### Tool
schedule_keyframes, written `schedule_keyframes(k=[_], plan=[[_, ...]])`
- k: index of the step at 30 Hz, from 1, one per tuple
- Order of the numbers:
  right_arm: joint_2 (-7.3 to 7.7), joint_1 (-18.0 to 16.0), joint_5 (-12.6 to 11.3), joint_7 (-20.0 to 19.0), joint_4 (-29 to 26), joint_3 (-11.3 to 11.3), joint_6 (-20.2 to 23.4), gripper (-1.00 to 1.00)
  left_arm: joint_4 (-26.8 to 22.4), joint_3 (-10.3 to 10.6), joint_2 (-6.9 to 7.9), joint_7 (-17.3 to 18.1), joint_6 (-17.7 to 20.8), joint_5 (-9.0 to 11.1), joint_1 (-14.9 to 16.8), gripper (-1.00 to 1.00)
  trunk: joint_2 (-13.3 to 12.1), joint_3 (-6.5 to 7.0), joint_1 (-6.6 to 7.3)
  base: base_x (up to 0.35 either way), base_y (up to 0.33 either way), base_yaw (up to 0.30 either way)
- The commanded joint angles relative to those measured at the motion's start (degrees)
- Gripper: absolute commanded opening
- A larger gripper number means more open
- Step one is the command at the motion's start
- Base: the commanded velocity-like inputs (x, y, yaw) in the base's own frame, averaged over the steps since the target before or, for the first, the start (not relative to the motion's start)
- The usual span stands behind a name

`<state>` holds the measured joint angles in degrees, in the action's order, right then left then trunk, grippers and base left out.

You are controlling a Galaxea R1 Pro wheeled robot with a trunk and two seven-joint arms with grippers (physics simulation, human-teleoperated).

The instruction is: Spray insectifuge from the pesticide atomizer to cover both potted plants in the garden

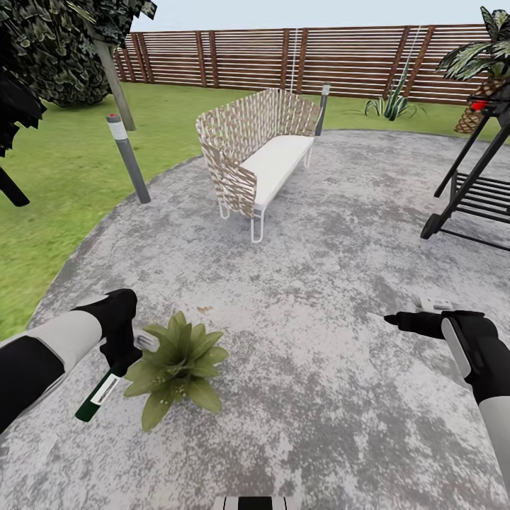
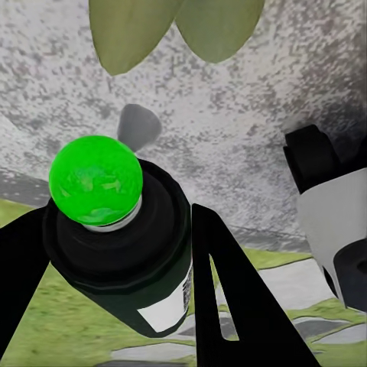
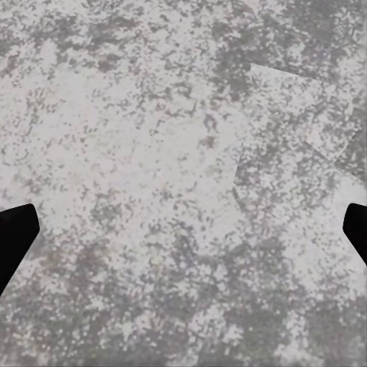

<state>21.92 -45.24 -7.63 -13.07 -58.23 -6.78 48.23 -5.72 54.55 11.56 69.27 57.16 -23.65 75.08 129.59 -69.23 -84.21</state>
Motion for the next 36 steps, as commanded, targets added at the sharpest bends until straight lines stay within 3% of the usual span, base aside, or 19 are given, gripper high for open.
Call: schedule_keyframes(k=[1,11,24,36], plan=[[-0.01,-0.03,-0.28,-0.03,-0.05,-0.07,0.29,1.0,-0.17,-0.16,0.04,0.51,0.41,-0.62,-0.01,-1.0,0.02,-0.04,0.01,-0.006,-0.006,0.0],[-0.03,-0.03,-0.28,-0.03,-0.05,-0.07,0.29,1.0,-0.17,-0.15,0.04,0.52,0.41,-0.63,-0.03,-1.0,0.02,-0.04,0.01,-0.155,-0.144,0.0],[-0.03,-0.03,-0.28,-0.03,-0.05,-0.07,0.29,1.0,-0.17,0.0,0.24,0.49,0.41,-0.62,-3.39,-1.0,0.02,-0.04,0.01,-0.007,-0.007,0.0],[-0.03,-0.03,-0.28,-0.03,-0.05,-0.07,0.29,1.0,-0.17,0.2,0.57,0.39,0.41,-0.65,-3.68,-1.0,0.02,-0.04,0.01,0.0,0.0,0.0]])
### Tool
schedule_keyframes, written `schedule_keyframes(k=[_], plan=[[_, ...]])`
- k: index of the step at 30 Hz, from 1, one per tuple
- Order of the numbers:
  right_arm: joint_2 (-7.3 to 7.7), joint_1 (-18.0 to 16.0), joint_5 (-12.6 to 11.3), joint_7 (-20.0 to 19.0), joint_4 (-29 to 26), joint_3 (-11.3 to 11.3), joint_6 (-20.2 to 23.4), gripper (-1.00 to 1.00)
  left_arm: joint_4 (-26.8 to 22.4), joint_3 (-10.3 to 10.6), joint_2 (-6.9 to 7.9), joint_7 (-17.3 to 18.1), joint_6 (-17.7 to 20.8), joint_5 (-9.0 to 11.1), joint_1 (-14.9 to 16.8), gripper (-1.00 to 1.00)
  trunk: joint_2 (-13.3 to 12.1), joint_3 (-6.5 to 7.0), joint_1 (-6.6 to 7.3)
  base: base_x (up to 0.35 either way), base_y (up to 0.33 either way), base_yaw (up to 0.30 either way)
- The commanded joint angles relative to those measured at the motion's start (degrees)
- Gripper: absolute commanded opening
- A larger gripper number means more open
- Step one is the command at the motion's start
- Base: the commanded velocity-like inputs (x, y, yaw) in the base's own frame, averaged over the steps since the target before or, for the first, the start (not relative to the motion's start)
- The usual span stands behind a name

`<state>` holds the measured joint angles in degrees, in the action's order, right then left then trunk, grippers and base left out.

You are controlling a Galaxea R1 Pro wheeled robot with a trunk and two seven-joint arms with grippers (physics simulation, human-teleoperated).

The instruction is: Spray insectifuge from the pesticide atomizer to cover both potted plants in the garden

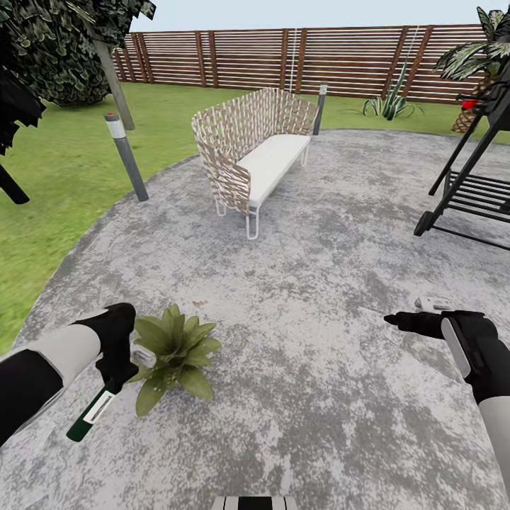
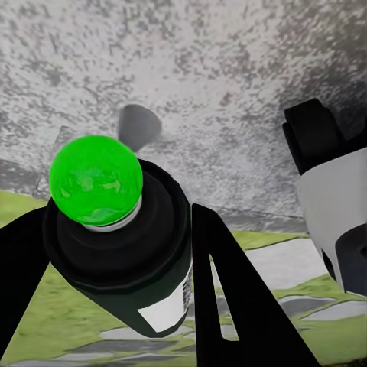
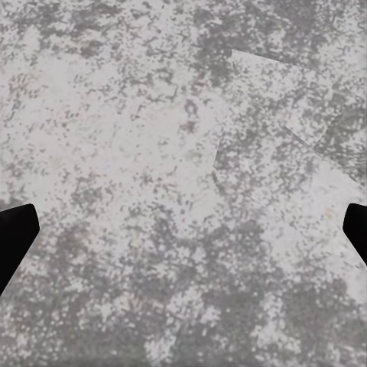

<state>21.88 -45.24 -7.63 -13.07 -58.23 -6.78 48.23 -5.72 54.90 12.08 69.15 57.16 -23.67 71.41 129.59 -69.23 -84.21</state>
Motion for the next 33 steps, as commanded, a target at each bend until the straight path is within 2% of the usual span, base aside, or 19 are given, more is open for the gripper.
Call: schedule_keyframes(k=[1,6,20,25,33], plan=[[0.0,-0.03,-0.28,-0.03,-0.05,-0.07,0.29,1.0,-0.17,-0.15,0.04,0.49,0.41,-0.64,-0.08,-1.0,0.02,-0.04,0.01,0.0,0.0,0.0],[0.0,-0.03,-0.28,-0.03,-0.05,-0.07,0.29,1.0,-0.17,-0.16,0.04,0.53,0.41,-0.59,-1.13,-1.0,0.02,-0.04,0.01,0.0,0.0,0.0],[0.0,-0.03,-0.28,-0.03,-0.05,-0.07,0.29,1.0,-0.15,-0.67,0.0,0.52,0.41,-0.59,-1.14,-1.0,0.02,-0.04,0.01,0.0,0.0,0.0],[0.0,-0.03,-0.28,-0.03,-0.05,-0.07,0.29,1.0,-0.17,-0.67,-0.15,0.56,0.47,-0.59,-0.54,-1.0,0.02,-0.04,0.01,0.0,0.0,0.0],[0.0,-0.03,-0.28,-0.03,-0.05,-0.07,0.29,1.0,-0.17,-0.67,-0.33,0.63,0.5,-0.59,2.46,-1.0,0.02,-0.04,0.01,0.0,0.0,0.0]])
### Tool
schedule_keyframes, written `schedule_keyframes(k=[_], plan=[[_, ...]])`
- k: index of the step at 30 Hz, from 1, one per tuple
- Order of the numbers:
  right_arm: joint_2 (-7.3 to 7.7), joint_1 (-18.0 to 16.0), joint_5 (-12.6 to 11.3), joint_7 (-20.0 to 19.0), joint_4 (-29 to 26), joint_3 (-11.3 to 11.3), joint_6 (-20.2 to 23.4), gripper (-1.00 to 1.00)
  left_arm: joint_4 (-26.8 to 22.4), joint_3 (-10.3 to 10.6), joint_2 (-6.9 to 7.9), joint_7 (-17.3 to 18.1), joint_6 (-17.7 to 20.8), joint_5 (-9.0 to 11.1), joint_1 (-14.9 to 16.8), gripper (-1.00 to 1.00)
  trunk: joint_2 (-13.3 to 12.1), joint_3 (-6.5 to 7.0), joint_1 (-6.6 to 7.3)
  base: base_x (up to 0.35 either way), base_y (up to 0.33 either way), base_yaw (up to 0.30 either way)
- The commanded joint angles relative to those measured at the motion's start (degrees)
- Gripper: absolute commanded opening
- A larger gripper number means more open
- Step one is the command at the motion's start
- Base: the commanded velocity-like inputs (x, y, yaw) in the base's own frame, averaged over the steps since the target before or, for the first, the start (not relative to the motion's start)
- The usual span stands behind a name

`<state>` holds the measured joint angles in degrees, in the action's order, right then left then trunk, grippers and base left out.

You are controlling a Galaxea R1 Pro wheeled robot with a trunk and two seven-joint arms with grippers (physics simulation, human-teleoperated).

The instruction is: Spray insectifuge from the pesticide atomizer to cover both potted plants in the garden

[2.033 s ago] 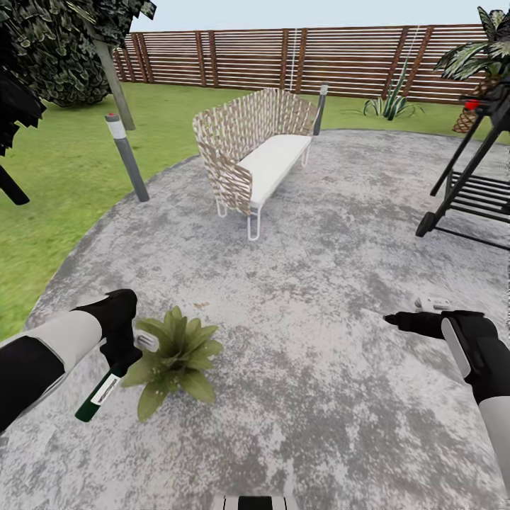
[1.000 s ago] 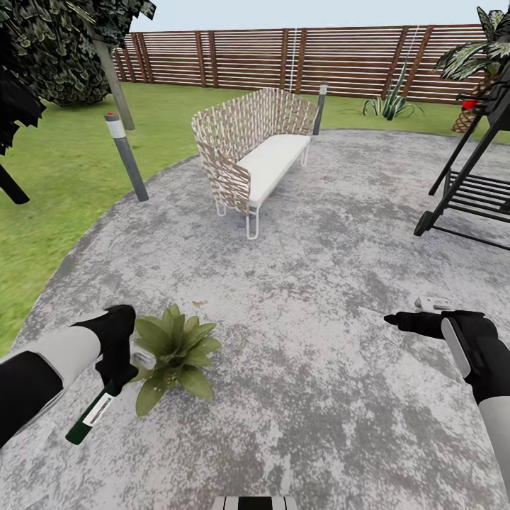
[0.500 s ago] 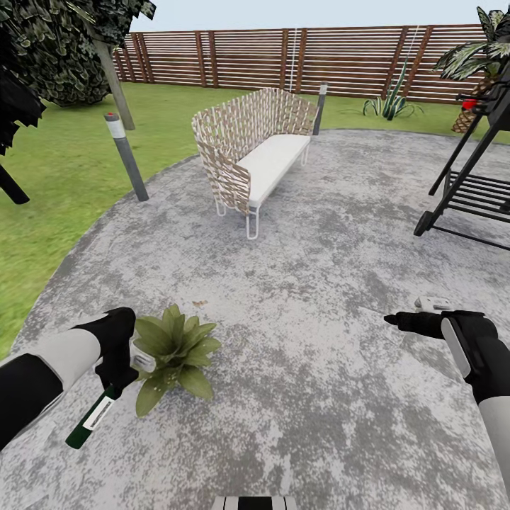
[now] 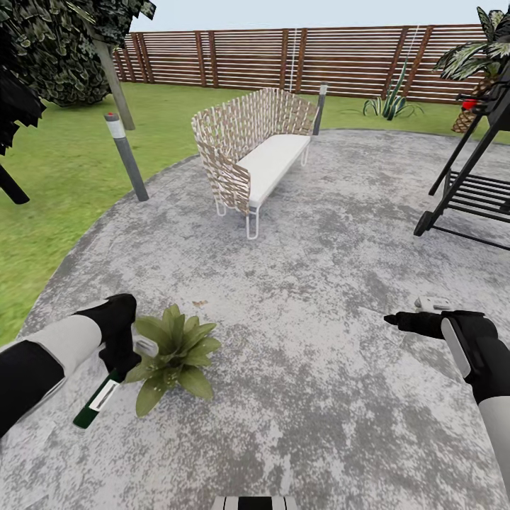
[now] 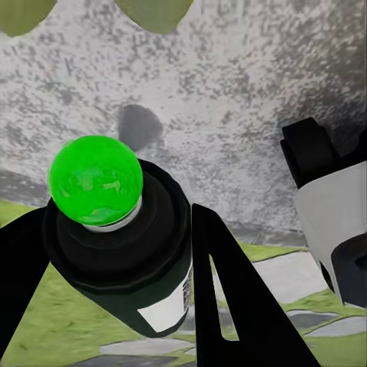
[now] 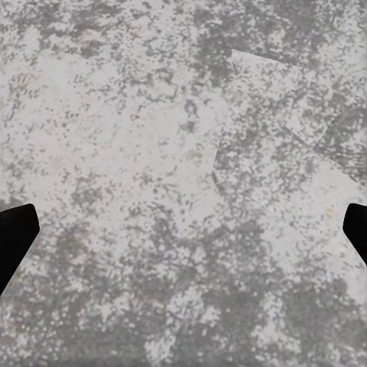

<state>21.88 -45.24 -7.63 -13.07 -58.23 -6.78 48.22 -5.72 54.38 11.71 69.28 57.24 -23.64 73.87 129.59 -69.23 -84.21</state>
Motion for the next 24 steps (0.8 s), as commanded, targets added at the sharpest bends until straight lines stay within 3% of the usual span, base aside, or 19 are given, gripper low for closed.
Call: schedule_keyframes(k=[1,13,18,24], plan=[[0.0,-0.03,-0.28,-0.03,-0.05,-0.07,0.29,1.0,-0.16,-0.15,0.04,0.51,0.42,-0.62,0.27,-1.0,0.02,-0.05,0.01,0.0,0.0,0.0],[0.0,-0.03,-0.28,-0.03,-0.05,-0.07,0.29,1.0,-0.08,-0.29,0.3,0.93,0.35,-0.49,-0.47,-1.0,0.02,-0.05,0.01,0.0,0.0,0.0],[-0.06,-0.03,-0.28,-0.03,-0.05,-0.07,0.29,1.0,-0.03,-0.34,0.42,1.18,0.33,-0.19,-3.02,-1.0,0.02,-0.05,0.01,0.0,0.0,0.0],[-0.08,-0.03,-0.28,-0.03,-0.05,-0.01,0.29,1.0,0.06,-0.74,0.42,1.25,0.33,-0.04,-3.36,-1.0,0.02,-0.05,0.01,0.0,0.0,0.0]])
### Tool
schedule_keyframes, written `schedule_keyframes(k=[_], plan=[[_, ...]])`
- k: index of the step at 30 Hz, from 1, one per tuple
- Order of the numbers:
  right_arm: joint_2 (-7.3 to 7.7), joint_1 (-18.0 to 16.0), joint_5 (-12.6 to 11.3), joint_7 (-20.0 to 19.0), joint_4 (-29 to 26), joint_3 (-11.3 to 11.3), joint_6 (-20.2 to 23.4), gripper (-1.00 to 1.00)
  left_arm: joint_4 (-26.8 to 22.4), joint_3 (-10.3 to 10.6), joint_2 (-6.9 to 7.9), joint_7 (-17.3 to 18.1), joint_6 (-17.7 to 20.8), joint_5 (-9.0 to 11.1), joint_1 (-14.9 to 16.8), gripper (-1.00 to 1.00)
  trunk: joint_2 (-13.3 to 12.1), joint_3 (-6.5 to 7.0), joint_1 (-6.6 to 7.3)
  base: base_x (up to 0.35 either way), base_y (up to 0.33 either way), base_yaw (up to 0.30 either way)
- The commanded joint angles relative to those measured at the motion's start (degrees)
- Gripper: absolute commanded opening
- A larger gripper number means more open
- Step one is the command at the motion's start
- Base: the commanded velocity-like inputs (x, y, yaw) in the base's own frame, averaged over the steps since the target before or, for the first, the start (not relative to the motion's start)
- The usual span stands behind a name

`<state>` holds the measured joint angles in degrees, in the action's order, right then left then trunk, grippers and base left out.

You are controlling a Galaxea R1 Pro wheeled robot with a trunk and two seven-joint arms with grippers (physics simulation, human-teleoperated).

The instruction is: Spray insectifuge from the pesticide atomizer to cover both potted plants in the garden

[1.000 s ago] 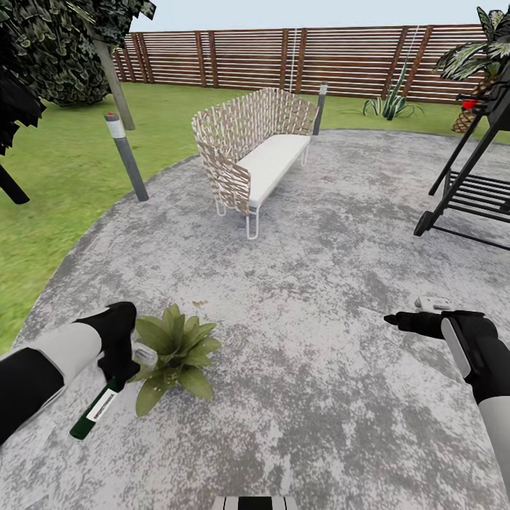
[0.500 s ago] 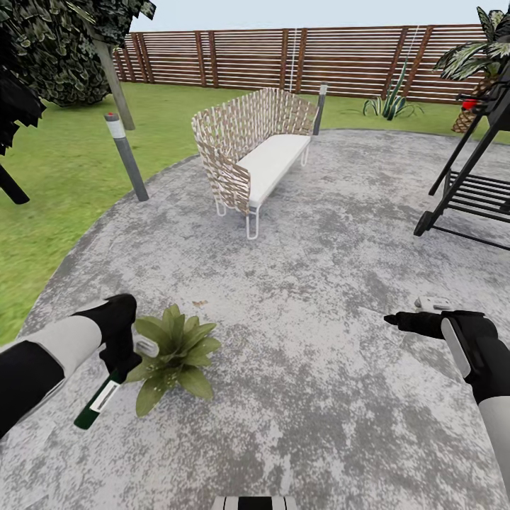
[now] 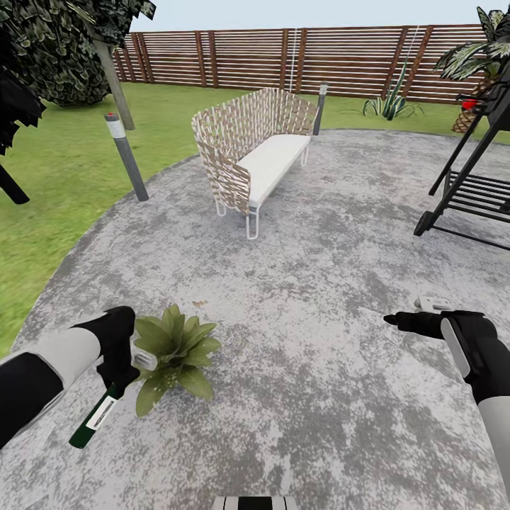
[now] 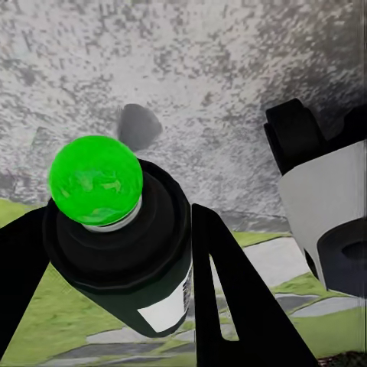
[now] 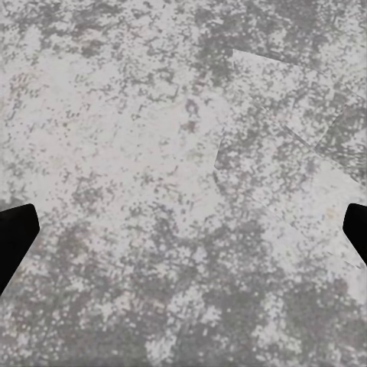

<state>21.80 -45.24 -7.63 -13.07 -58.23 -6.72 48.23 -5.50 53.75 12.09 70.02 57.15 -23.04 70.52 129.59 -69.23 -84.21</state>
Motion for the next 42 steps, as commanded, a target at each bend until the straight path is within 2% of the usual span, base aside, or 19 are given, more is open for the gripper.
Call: schedule_keyframes(k=[1,2,3,5,7,11,13,15,16,18,23,26,30,31,34,36,37,39,42], plan=[[0.0,-0.03,-0.28,-0.03,-0.05,-0.06,0.29,1.0,-0.24,-1.46,0.0,0.49,0.41,-0.62,-0.02,-1.0,0.02,-0.04,0.01,0.0,0.0,0.0],[0.0,-0.03,-0.28,-0.03,-0.05,-0.05,0.29,1.0,-0.27,-2.84,-0.02,0.45,0.41,-0.66,-0.02,-1.0,0.02,-0.04,0.01,0.0,0.0,0.0],[0.0,-0.03,-0.28,-0.03,-0.05,-0.07,0.29,1.0,-0.28,-3.33,-0.03,0.44,0.41,-0.66,-0.02,-1.0,0.02,-0.04,0.01,0.0,0.0,0.0],[0.0,-0.03,-0.28,-0.03,-0.05,-0.06,0.29,1.0,-0.3,-6.17,-0.09,0.39,0.41,-0.69,-0.03,-1.0,0.02,-0.04,0.01,0.0,0.0,0.0],[0.0,-0.03,-0.28,-0.03,-0.05,-0.07,0.29,1.0,-0.34,-7.79,-0.15,0.33,0.41,-0.69,-0.03,-1.0,0.02,-0.04,0.01,0.0,0.0,0.0],[0.0,-0.03,-0.28,-0.03,-0.05,-0.12,0.29,1.0,-0.38,-8.02,-0.33,-0.04,0.41,-0.84,-0.03,-1.0,0.02,-0.04,0.01,0.0,0.0,0.0],[0.0,-0.03,-0.28,-0.03,-0.05,-0.07,0.29,1.0,-0.39,-7.0,-0.38,-0.26,0.47,-0.99,-0.03,-1.0,0.02,-0.04,0.01,0.0,0.0,0.0],[0.0,-0.03,-0.28,-0.03,-0.05,-0.06,0.29,1.0,-0.39,-4.61,-0.39,-0.35,0.49,-1.03,-0.01,-1.0,0.02,-0.04,0.01,0.0,0.0,0.0],[0.0,-0.03,-0.28,-0.03,-0.05,-0.05,0.29,1.0,-0.39,-2.55,-0.39,-0.35,0.5,-1.04,0.07,-1.0,0.02,-0.04,0.01,0.0,0.0,0.0],[0.0,-0.03,-0.28,-0.03,-0.05,-0.05,0.29,1.0,-0.39,0.15,-0.4,-0.37,0.53,-1.04,0.31,-1.0,0.02,-0.04,0.01,0.0,0.0,0.0],[0.0,-0.03,-0.28,-0.03,-0.05,-0.05,0.29,1.0,-0.39,5.52,-0.4,-0.4,0.58,-1.05,0.49,-1.0,0.02,-0.04,0.01,0.0,0.0,0.0],[0.0,-0.03,-0.28,-0.03,-0.05,-0.05,0.29,1.0,-0.39,7.4,-0.4,-0.39,0.58,-1.05,0.6,-1.0,0.02,-0.04,0.01,0.0,0.0,0.0],[0.0,-0.03,-0.28,-0.03,-0.05,-0.05,0.29,1.0,-0.39,7.56,-0.4,-0.23,0.56,-1.03,0.71,-1.0,0.02,-0.04,0.01,0.0,0.0,0.0],[0.0,-0.03,-0.28,-0.03,-0.05,-0.05,0.29,1.0,-0.39,7.29,-0.4,-0.16,0.58,-0.99,0.75,-1.0,0.02,-0.04,0.01,0.0,0.0,0.0],[0.0,-0.03,-0.28,-0.03,-0.05,-0.09,0.29,1.0,-0.39,1.99,-0.4,0.08,0.58,-0.96,2.03,-1.0,0.02,-0.04,0.01,0.0,0.0,0.0],[0.0,-0.03,-0.28,-0.03,-0.05,-0.12,0.29,1.0,-0.39,-2.4,-0.4,0.12,0.53,-0.96,2.52,-1.0,0.02,-0.04,0.01,0.0,0.0,0.0],[0.0,-0.03,-0.28,-0.03,-0.05,-0.13,0.29,1.0,-0.39,-6.46,-0.4,0.17,0.51,-0.96,2.73,-1.0,0.02,-0.04,0.01,0.0,0.0,0.0],[0.0,-0.03,-0.28,-0.03,-0.05,-0.13,0.29,1.0,-0.34,-9.86,-0.42,0.2,0.51,-0.96,2.82,-1.0,0.02,-0.04,0.01,0.0,0.0,0.0],[0.0,-0.03,-0.28,-0.03,-0.05,-0.14,0.29,1.0,-0.31,-11.6,-0.47,0.21,0.5,-0.96,2.82,-1.0,0.02,-0.04,0.01,0.0,0.0,0.0]])
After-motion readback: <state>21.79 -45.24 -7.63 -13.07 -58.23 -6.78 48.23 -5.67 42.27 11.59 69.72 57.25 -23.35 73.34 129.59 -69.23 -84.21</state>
